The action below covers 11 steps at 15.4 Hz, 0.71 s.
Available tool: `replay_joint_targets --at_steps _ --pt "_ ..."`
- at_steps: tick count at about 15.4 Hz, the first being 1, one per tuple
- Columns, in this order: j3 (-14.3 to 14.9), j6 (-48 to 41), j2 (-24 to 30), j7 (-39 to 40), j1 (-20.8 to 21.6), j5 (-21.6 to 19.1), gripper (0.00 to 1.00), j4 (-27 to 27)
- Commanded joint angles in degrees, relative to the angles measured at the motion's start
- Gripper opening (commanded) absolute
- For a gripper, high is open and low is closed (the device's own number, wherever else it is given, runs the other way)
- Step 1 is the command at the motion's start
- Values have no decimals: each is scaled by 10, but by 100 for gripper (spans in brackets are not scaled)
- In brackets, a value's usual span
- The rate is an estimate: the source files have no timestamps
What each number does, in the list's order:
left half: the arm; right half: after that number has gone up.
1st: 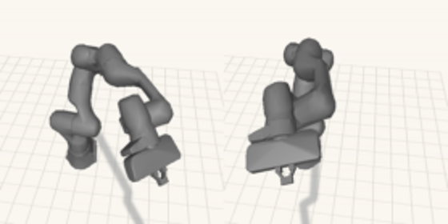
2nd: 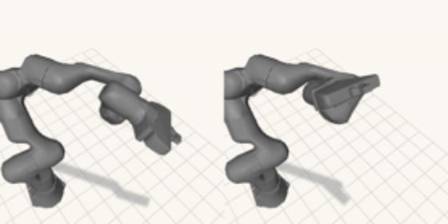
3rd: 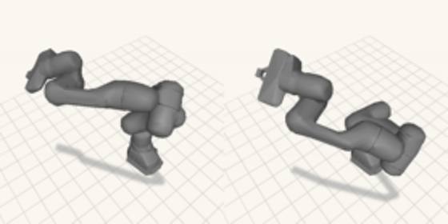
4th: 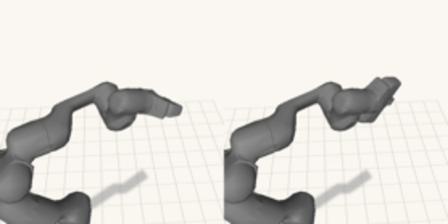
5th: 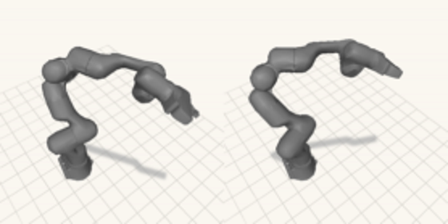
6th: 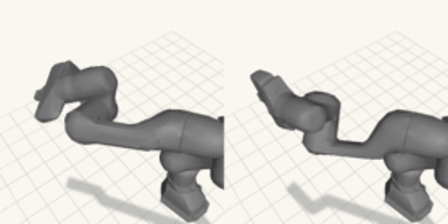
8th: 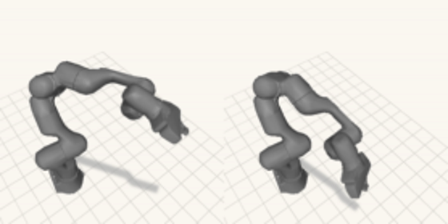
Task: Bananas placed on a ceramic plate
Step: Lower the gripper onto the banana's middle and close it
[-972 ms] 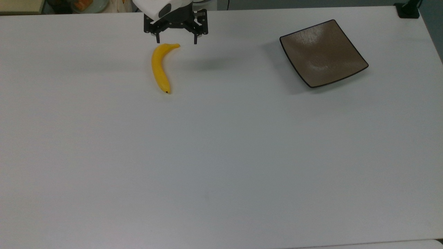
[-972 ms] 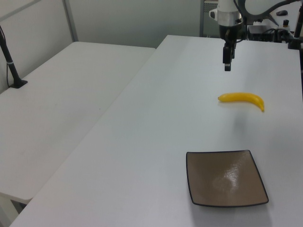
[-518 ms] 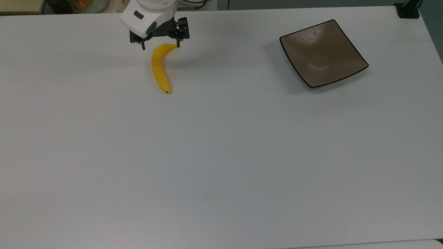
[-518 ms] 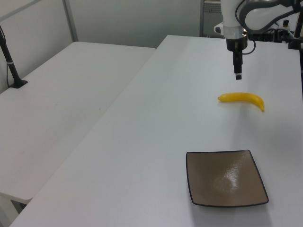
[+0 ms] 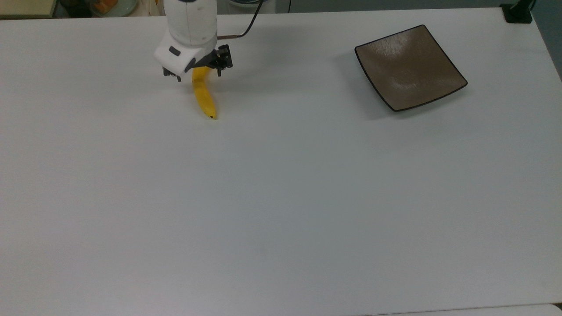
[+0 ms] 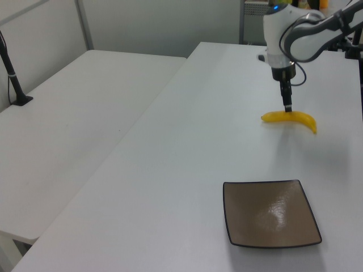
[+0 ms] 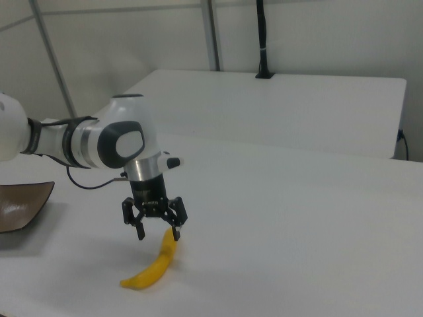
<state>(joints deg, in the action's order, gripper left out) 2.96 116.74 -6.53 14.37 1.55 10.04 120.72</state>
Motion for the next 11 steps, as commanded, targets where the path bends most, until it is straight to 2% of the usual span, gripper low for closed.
replay_joint_targets --at_steps 1,3,5,6,7,9,11 --pt "0 18 -20 10 -5 11 100 11" --pt "0 17 -29 11 -7 22 100 13" --pt "0 13 -31 11 -7 36 80 17" --pt "0 13 -33 11 -8 37 57 18" --pt "0 12 -35 14 -9 39 42 20" --pt "0 10 -35 26 -12 39 32 20" --pt "0 9 -35 26 -12 39 27 20"
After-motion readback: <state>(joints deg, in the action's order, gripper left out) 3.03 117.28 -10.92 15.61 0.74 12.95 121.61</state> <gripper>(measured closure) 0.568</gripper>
